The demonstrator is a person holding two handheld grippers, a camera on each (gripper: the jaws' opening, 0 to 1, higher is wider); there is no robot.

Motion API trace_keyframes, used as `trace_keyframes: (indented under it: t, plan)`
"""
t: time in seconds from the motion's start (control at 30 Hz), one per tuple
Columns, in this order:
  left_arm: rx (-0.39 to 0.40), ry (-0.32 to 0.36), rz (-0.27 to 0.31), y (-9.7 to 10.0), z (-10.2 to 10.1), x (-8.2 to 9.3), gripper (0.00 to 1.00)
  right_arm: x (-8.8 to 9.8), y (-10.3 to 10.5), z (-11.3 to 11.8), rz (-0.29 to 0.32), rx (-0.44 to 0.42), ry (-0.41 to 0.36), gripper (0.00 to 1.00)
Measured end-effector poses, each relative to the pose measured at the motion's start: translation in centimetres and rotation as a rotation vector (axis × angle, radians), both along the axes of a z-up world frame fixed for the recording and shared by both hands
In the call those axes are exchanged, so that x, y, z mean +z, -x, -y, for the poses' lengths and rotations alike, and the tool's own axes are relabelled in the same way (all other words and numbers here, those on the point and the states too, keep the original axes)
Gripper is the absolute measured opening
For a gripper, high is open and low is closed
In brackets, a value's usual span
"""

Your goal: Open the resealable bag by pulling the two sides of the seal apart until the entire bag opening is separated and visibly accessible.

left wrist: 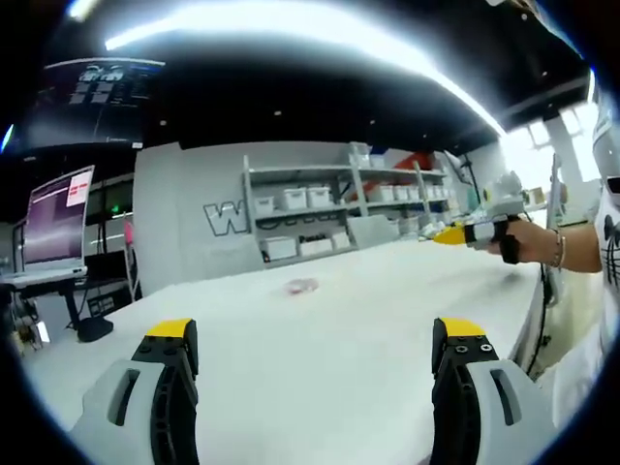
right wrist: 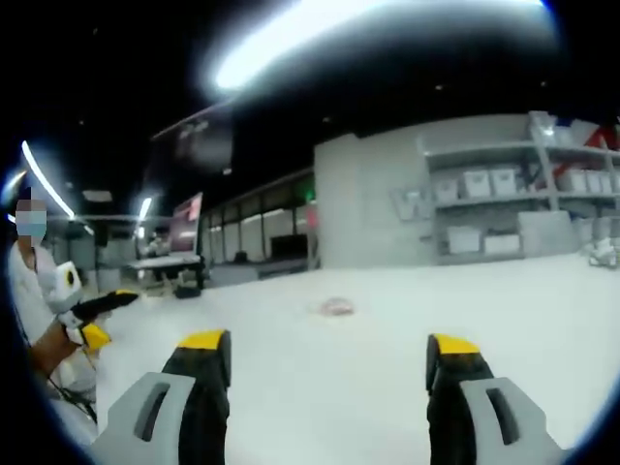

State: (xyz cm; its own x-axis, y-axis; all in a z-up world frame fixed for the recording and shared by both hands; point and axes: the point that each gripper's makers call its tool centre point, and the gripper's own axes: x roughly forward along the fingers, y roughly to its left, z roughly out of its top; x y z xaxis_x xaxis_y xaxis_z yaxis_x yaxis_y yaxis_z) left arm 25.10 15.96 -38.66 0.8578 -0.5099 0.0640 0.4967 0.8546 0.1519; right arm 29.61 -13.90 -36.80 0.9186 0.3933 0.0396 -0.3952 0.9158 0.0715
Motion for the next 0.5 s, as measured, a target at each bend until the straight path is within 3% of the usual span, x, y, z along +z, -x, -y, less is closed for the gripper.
trace_keyframes:
  t: [0.5]
  plan:
    - [0.012,0.003,0.0,-0.6,-0.3,-0.1,0.99,0.1,1.8,1.8,0.03,-0.055,0.009,0.84]
